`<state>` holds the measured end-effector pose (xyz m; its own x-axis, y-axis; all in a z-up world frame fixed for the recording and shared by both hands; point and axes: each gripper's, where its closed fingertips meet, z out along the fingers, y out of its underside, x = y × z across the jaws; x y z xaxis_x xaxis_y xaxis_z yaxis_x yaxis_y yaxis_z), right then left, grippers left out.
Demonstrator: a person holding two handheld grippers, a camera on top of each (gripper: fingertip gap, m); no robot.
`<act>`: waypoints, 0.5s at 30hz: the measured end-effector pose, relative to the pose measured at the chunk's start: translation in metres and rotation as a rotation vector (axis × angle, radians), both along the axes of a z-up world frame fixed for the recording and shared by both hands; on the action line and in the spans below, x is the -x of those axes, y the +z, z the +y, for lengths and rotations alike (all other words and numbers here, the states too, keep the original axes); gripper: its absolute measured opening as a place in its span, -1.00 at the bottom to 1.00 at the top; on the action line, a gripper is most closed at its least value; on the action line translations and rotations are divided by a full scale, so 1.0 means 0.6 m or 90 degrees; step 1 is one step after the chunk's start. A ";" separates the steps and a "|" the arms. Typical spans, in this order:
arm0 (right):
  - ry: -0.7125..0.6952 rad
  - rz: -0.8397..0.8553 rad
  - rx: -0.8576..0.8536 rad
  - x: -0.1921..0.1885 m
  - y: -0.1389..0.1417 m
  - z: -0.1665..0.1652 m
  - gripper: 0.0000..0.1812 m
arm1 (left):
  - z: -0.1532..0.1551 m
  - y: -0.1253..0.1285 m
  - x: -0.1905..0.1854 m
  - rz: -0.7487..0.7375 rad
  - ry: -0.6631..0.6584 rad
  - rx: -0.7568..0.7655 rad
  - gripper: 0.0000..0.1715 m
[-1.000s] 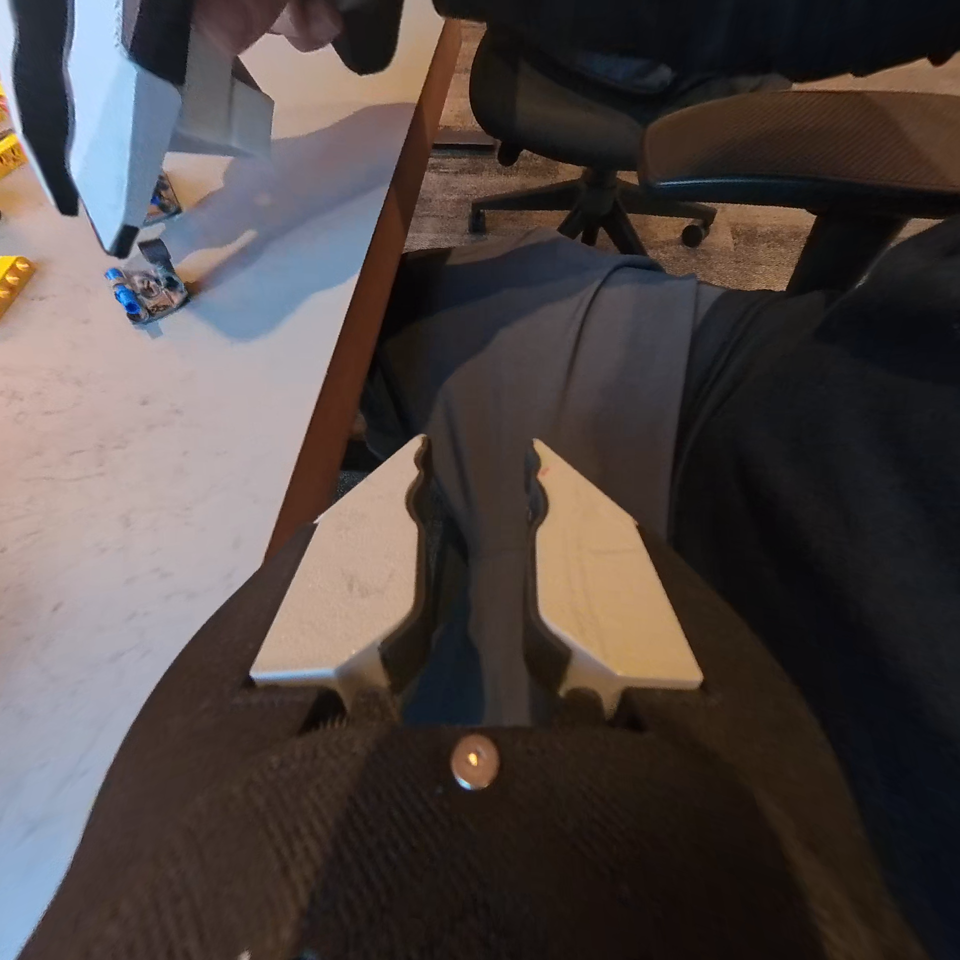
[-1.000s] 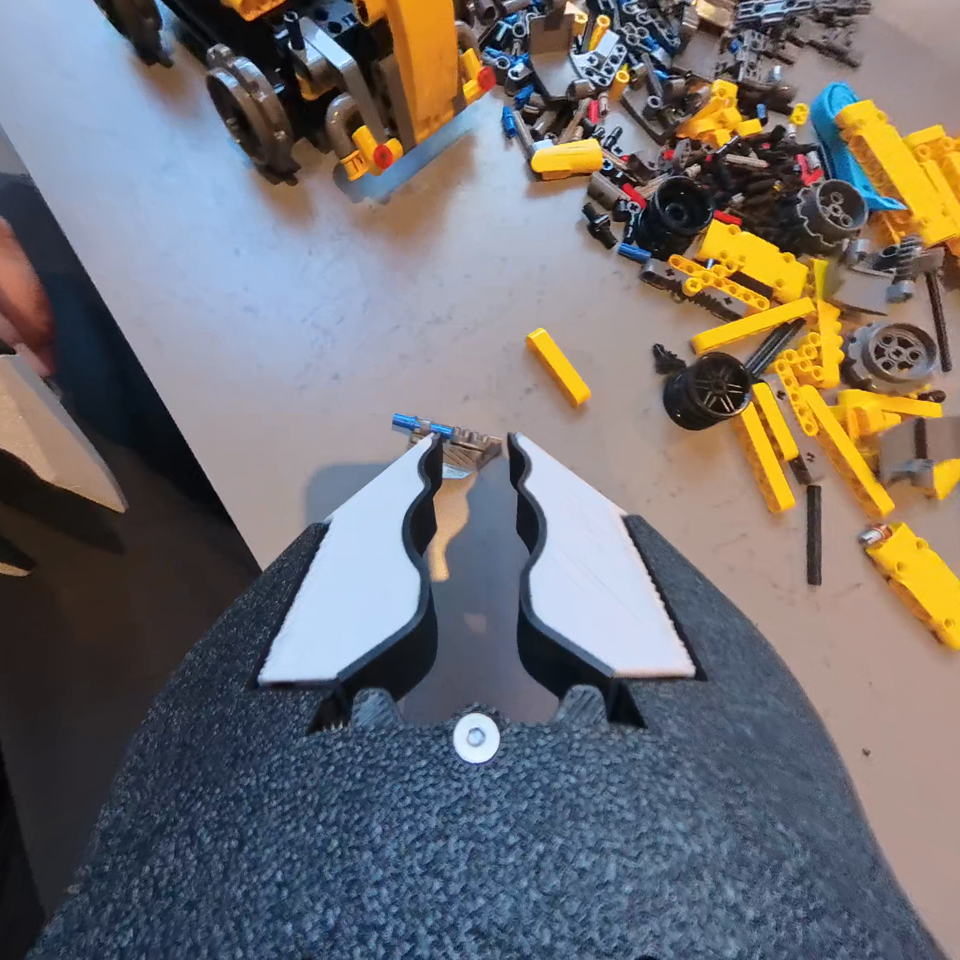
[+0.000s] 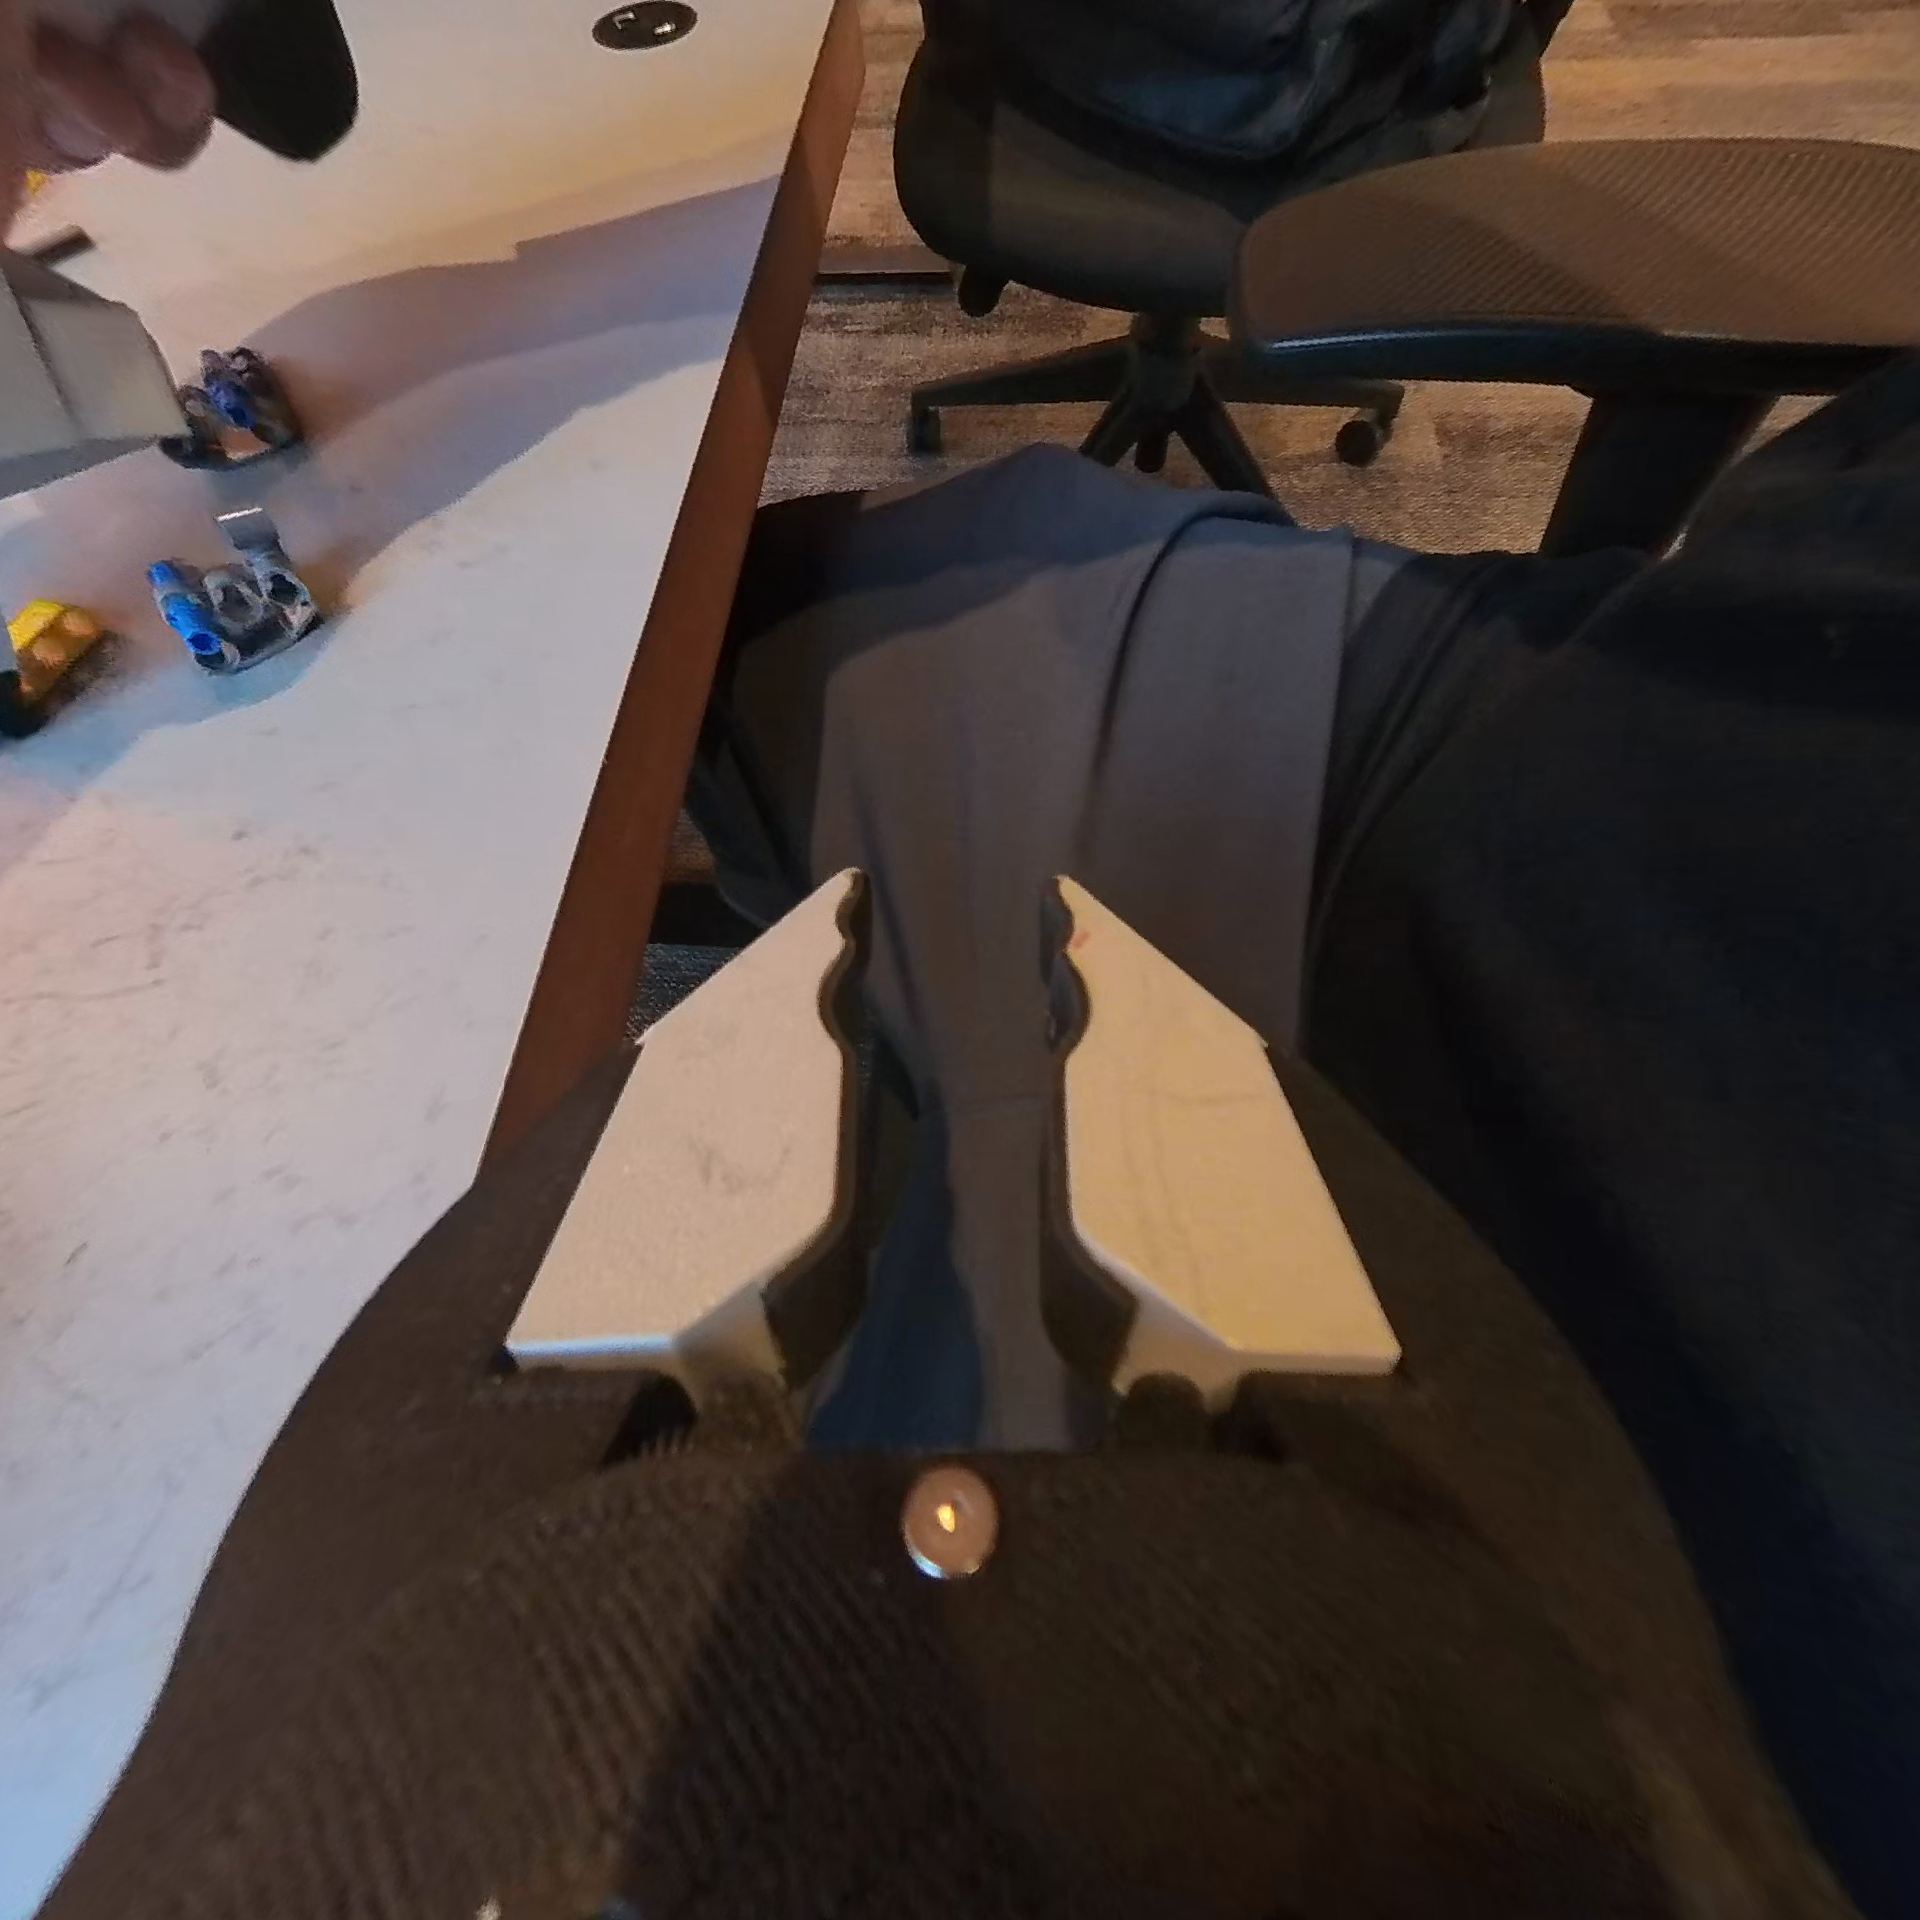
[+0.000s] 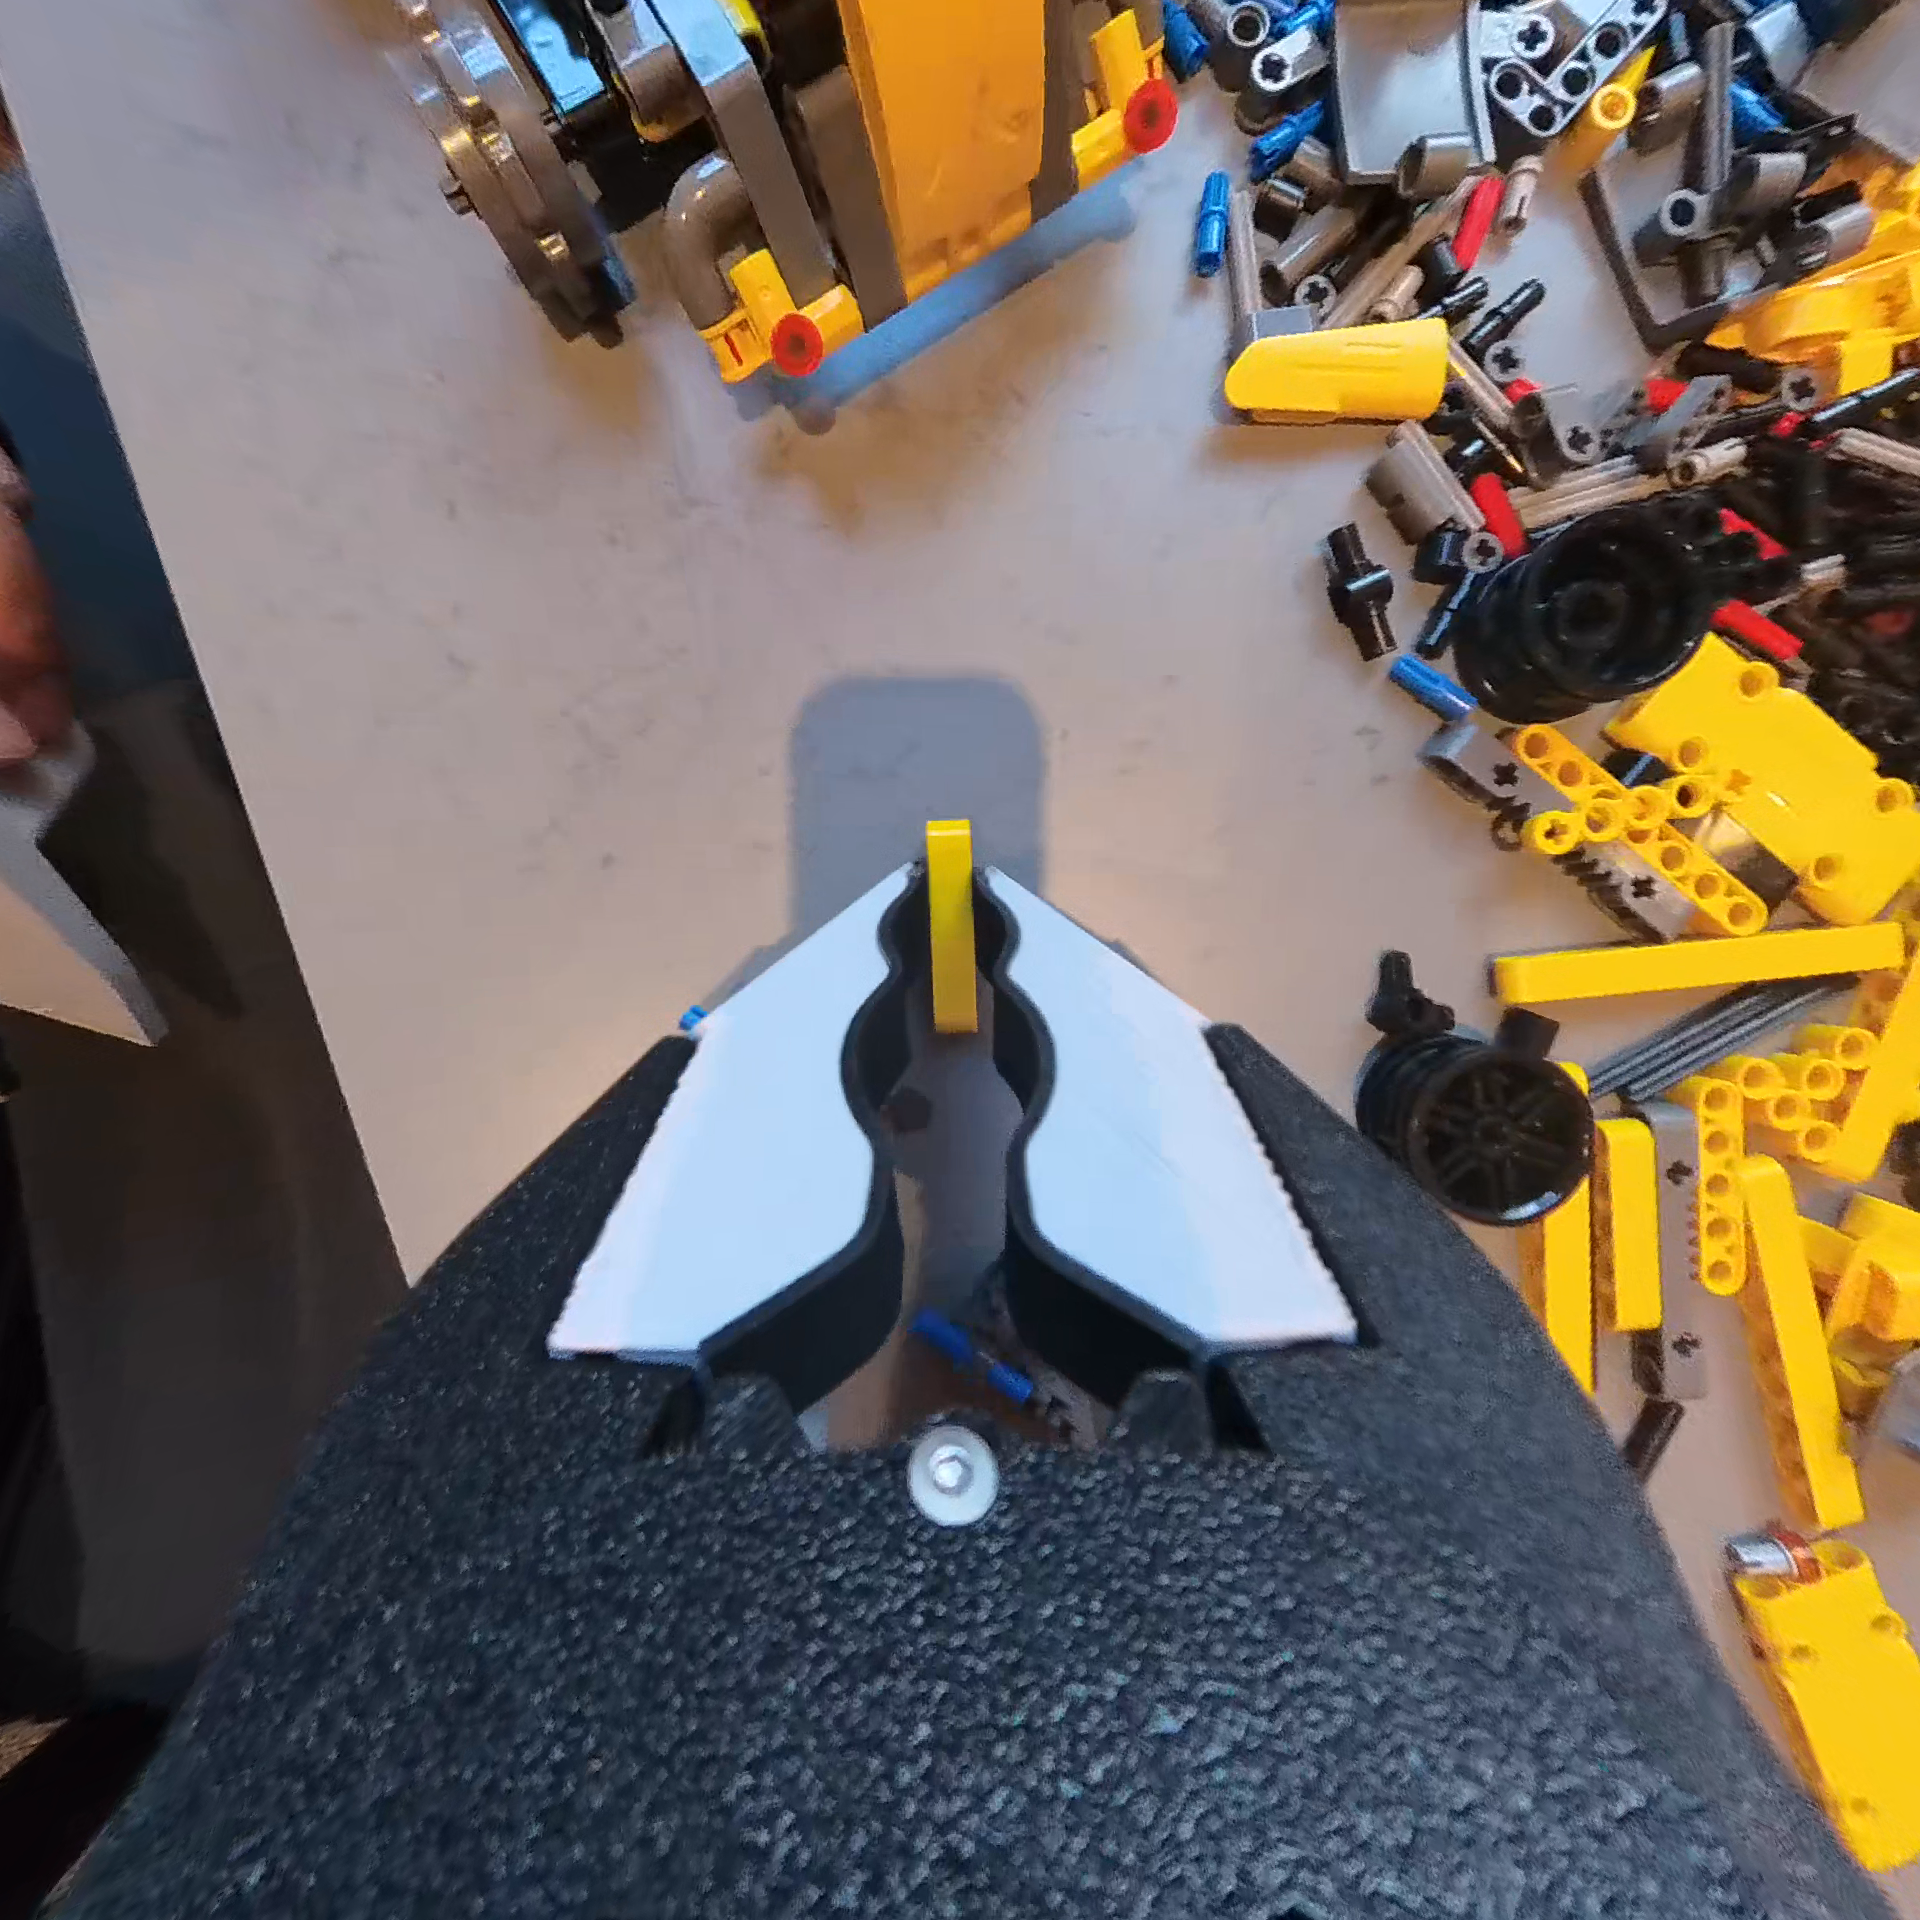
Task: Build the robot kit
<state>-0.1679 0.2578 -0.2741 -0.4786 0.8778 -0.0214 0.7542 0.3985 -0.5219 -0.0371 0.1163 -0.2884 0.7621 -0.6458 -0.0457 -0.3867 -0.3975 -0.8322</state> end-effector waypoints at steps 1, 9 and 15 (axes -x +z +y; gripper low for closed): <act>-0.001 0.000 -0.004 -0.002 0.000 0.003 -0.91 | 0.000 0.000 0.000 0.001 0.000 0.000 -0.63; -0.056 0.048 0.021 -0.031 0.031 0.036 -0.77 | -0.001 -0.010 -0.004 0.010 -0.006 0.009 -0.64; -0.155 0.083 -0.018 -0.076 0.033 0.091 -0.57 | 0.006 -0.030 -0.010 0.007 -0.004 0.038 -0.65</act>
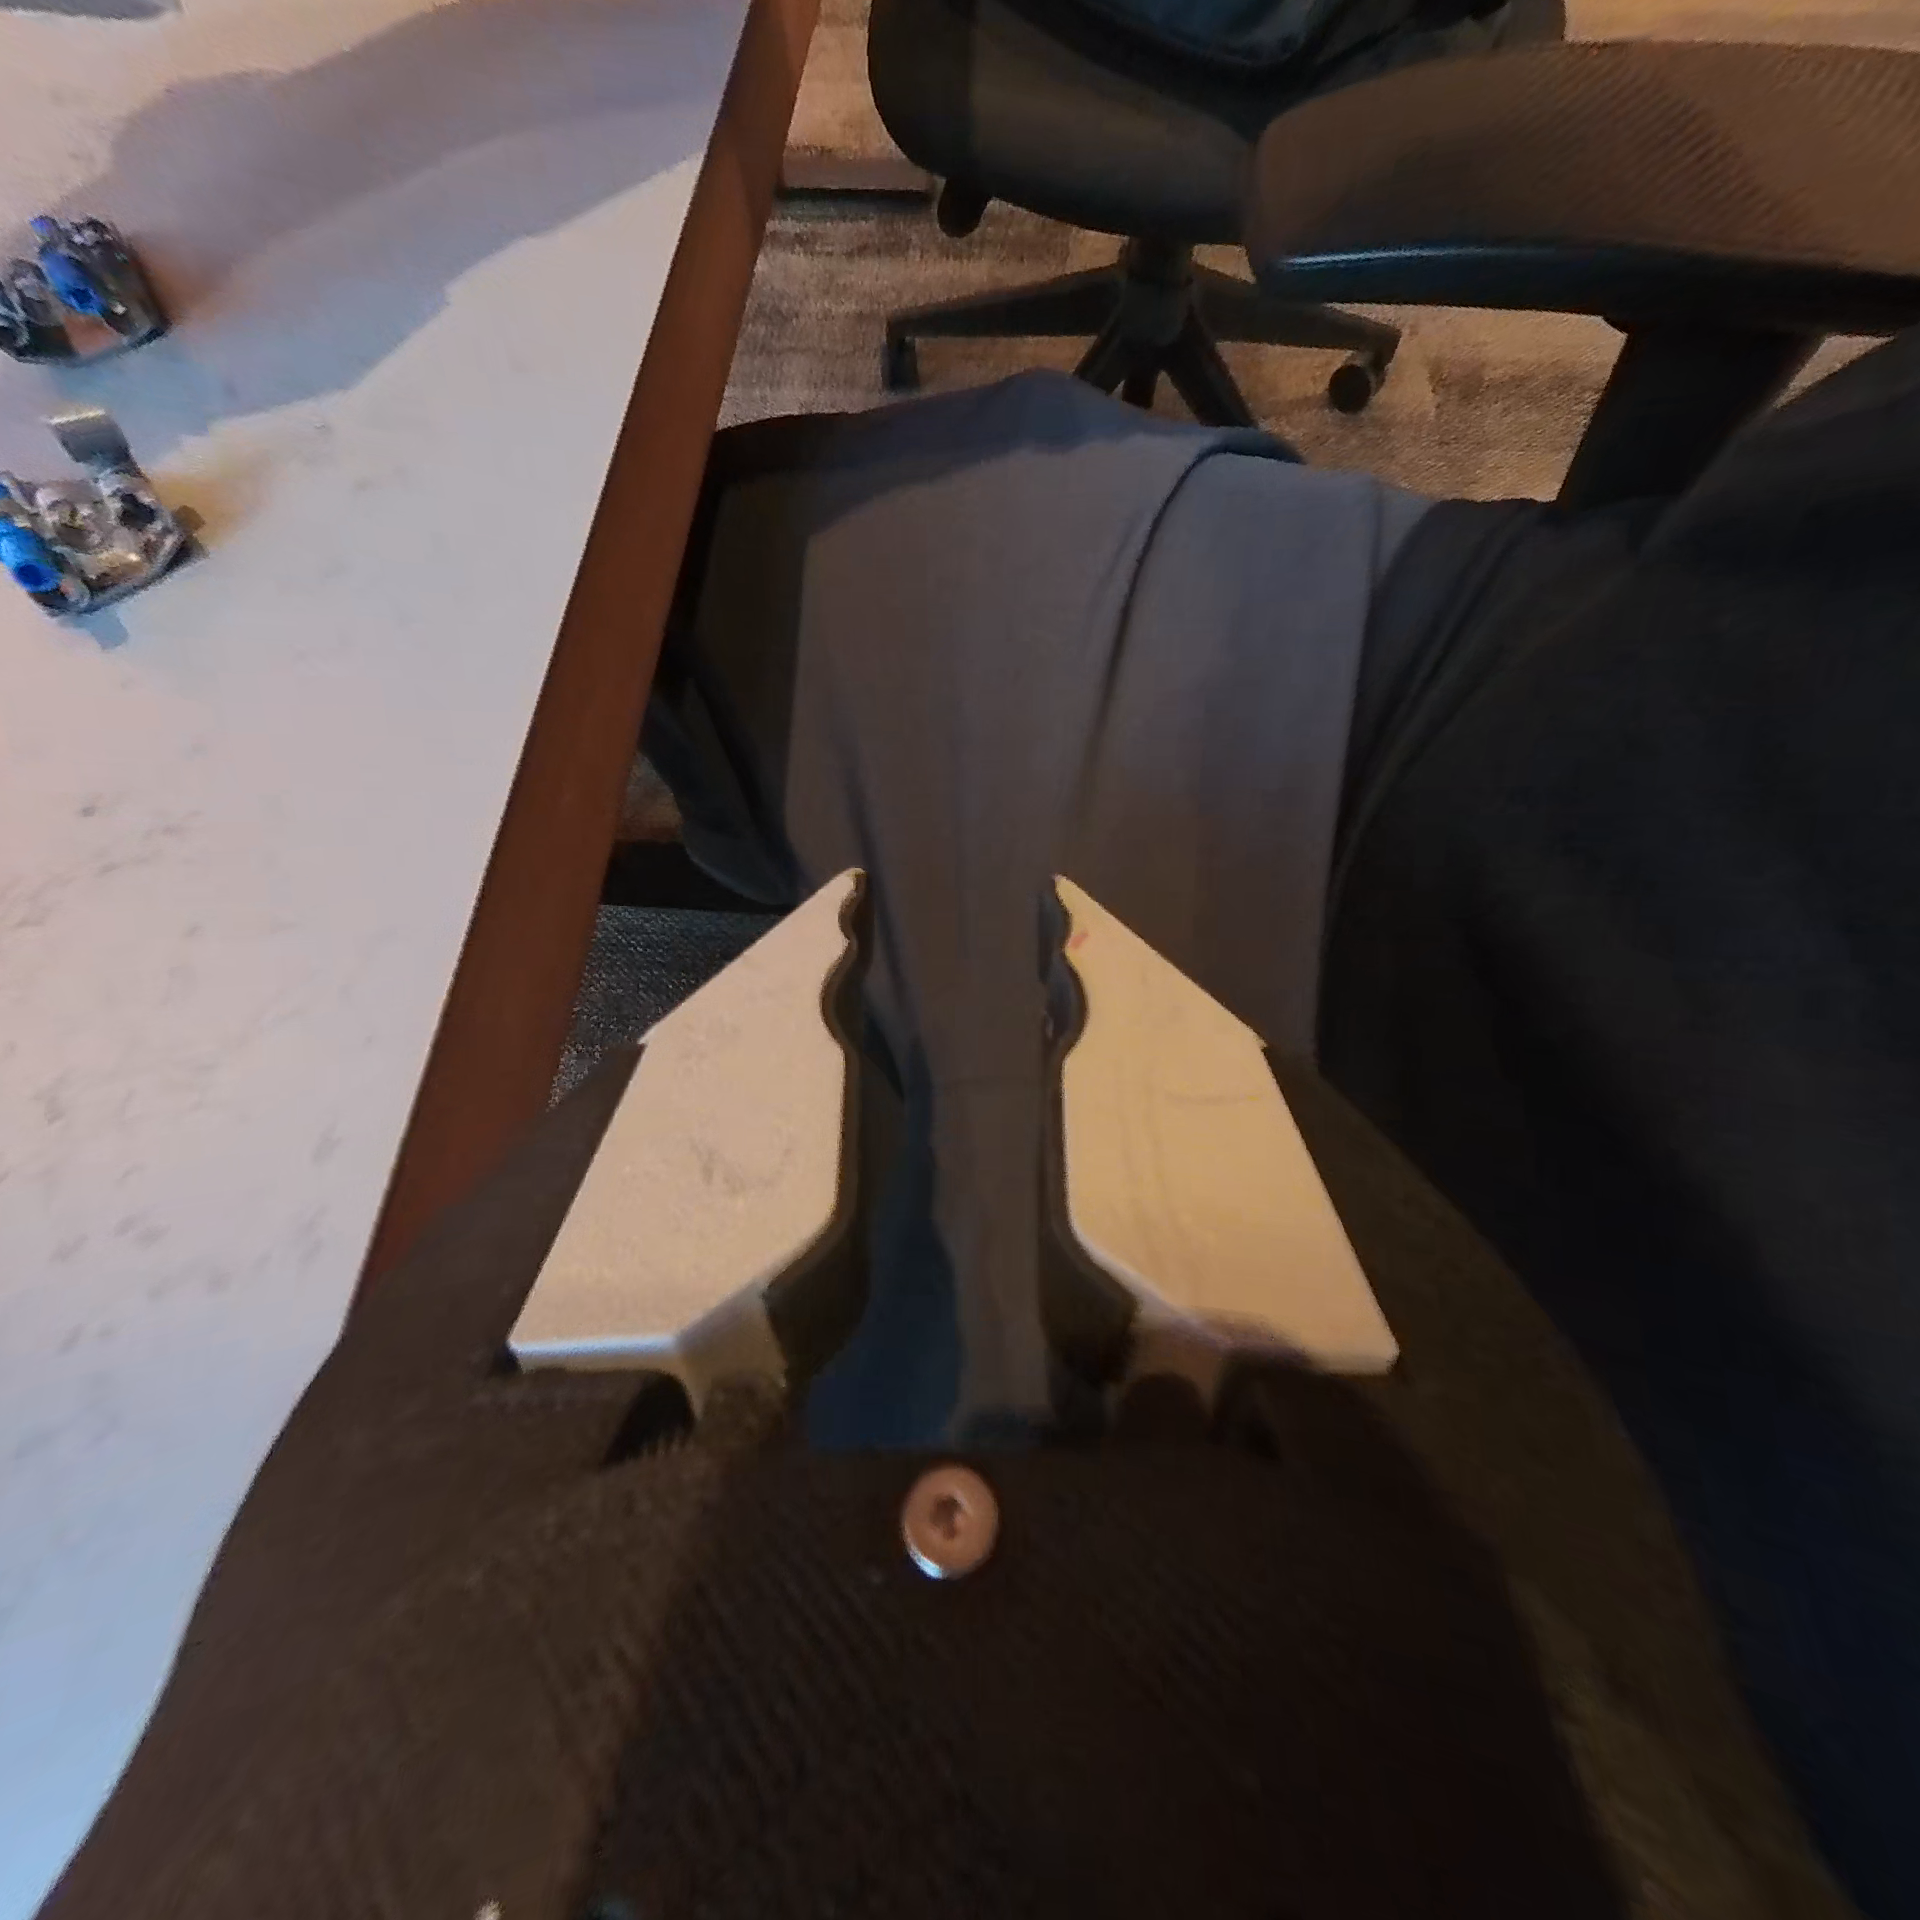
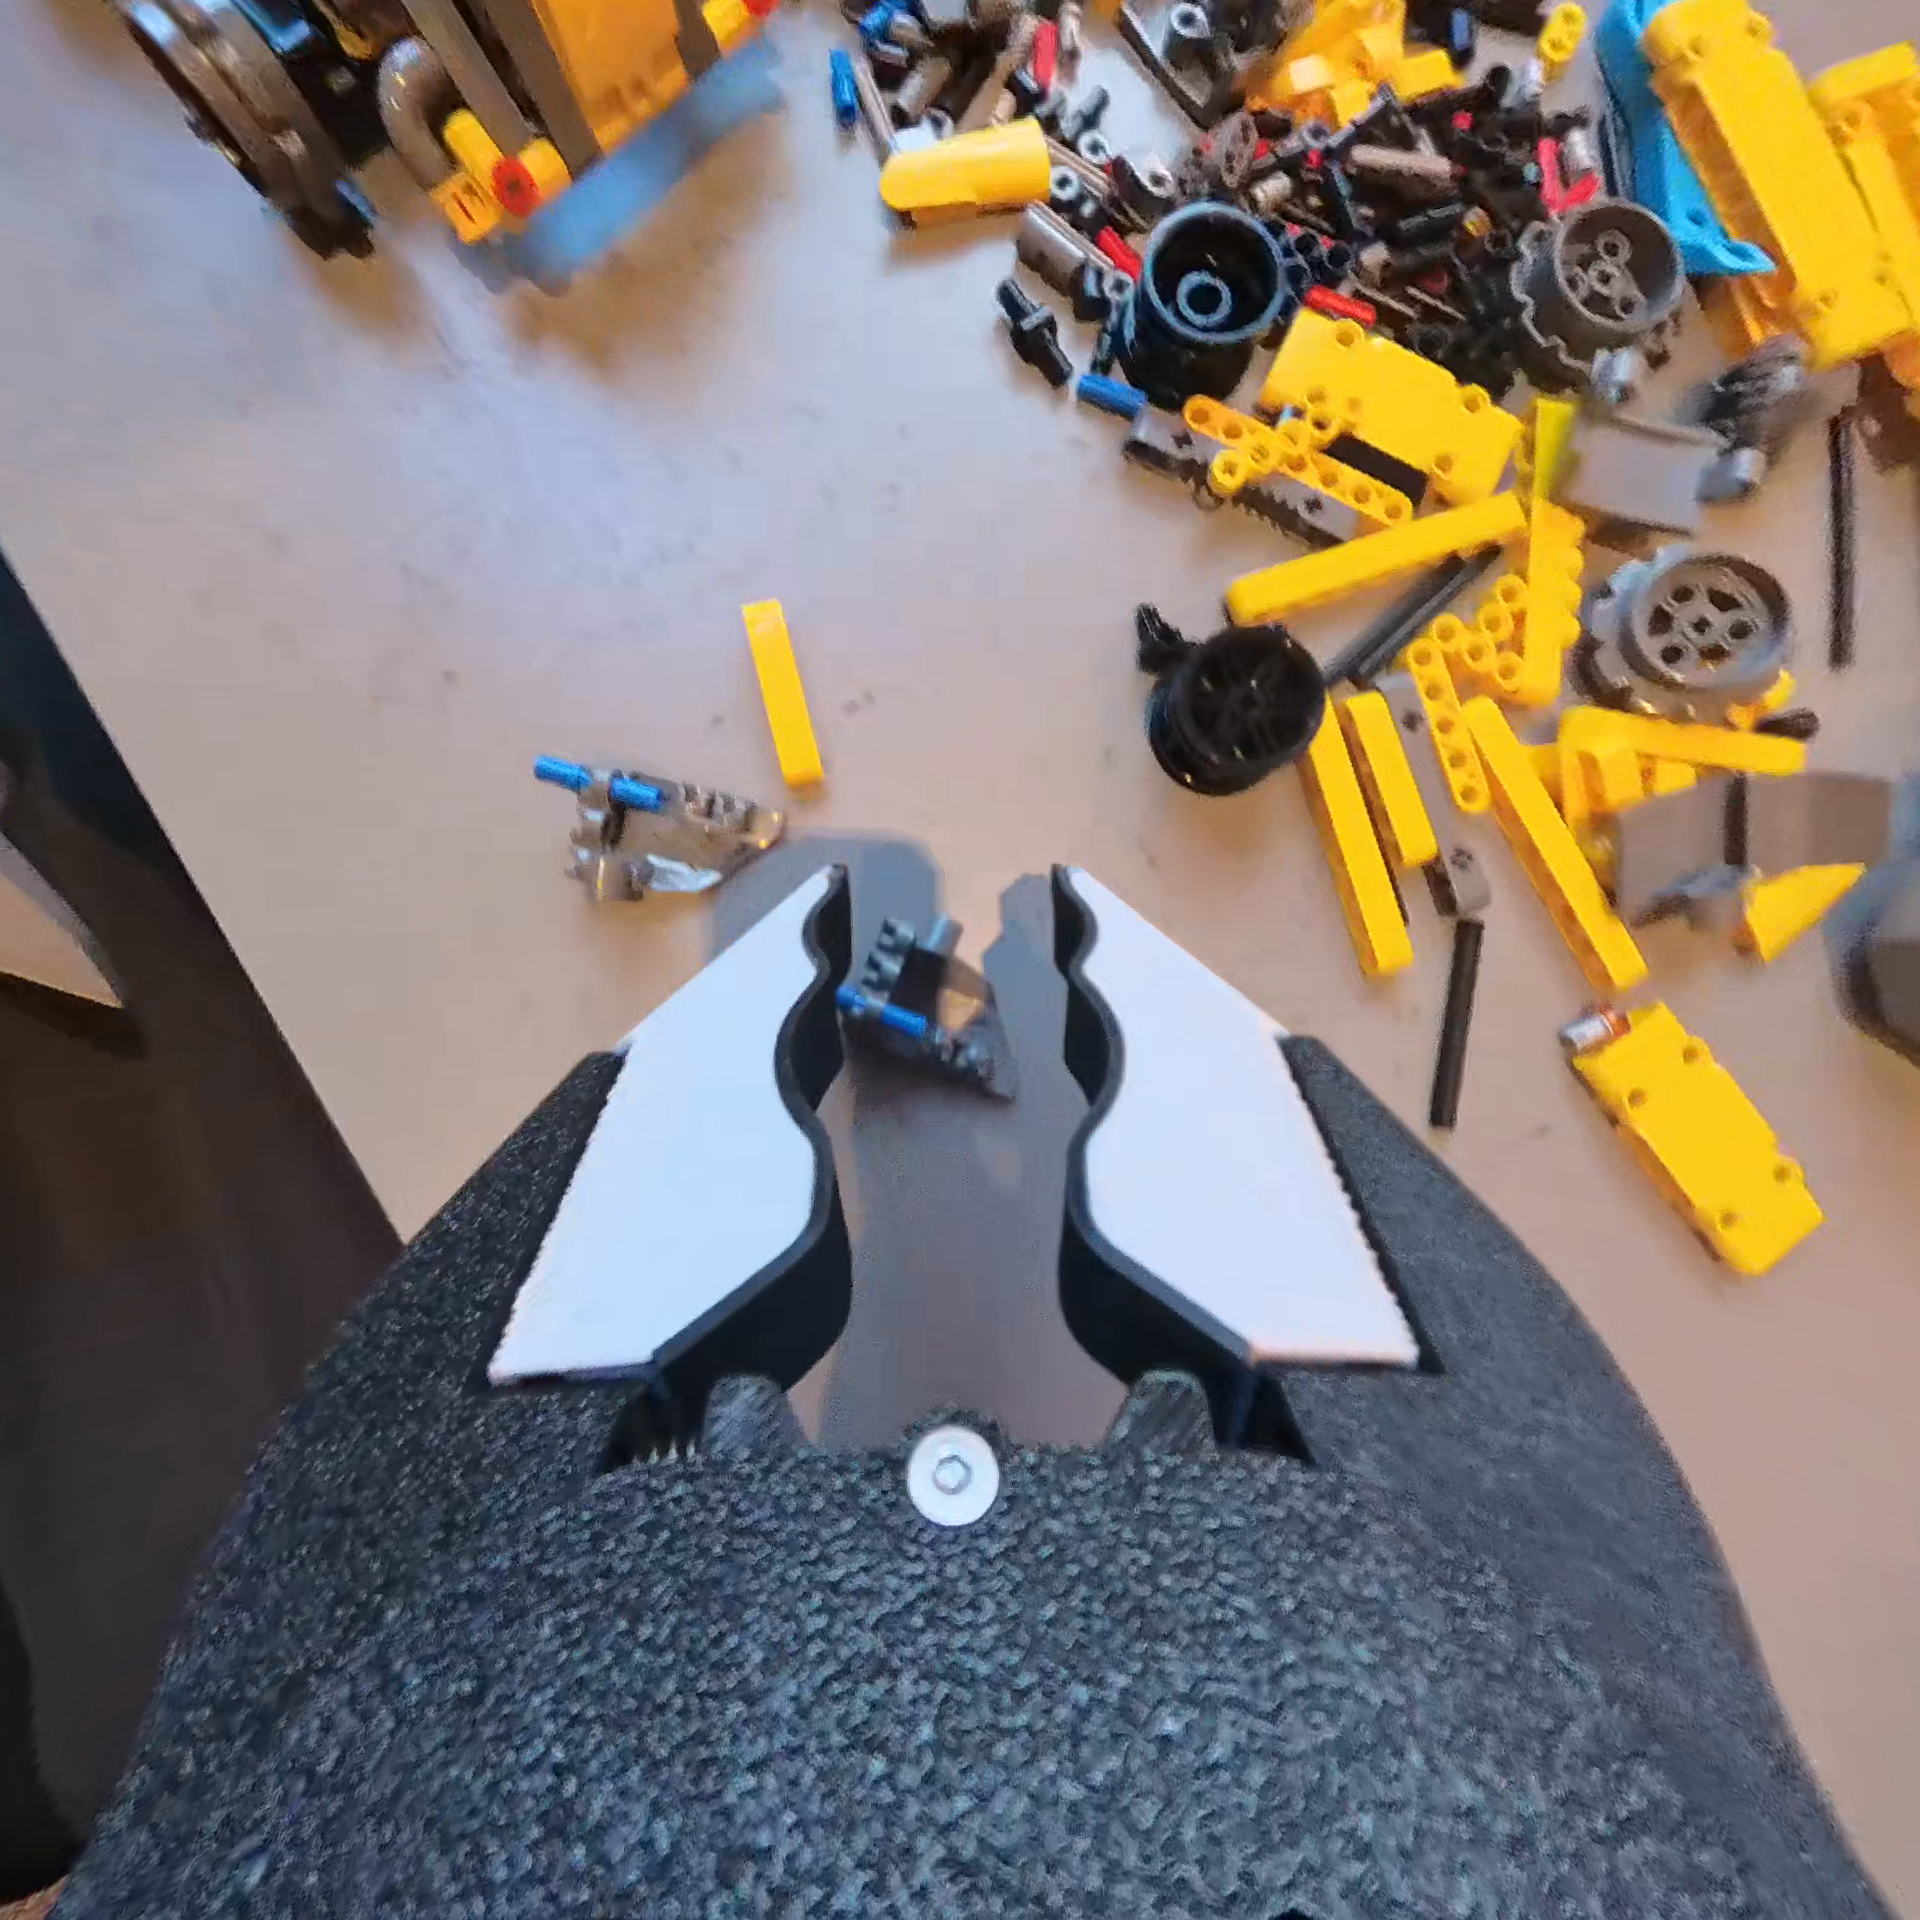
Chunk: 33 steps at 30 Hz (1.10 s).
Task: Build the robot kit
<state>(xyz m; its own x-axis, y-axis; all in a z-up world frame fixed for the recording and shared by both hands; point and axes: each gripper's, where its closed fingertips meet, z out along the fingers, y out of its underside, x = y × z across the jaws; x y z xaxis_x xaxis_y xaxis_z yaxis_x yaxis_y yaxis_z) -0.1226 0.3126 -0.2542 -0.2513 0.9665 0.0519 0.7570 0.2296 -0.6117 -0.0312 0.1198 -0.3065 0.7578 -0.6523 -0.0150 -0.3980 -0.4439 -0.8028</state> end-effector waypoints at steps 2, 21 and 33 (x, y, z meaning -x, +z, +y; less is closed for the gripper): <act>-0.002 0.019 -0.004 -0.012 0.002 -0.002 -0.47 | 0.002 -0.007 -0.003 0.009 -0.005 0.004 -0.65; 0.073 0.084 -0.011 0.076 0.012 -0.067 -0.82 | -0.002 -0.009 0.003 0.015 -0.008 0.005 -0.70; 0.150 -0.017 -0.036 0.052 -0.021 -0.070 -1.00 | -0.002 -0.013 0.002 0.016 -0.012 0.014 -0.70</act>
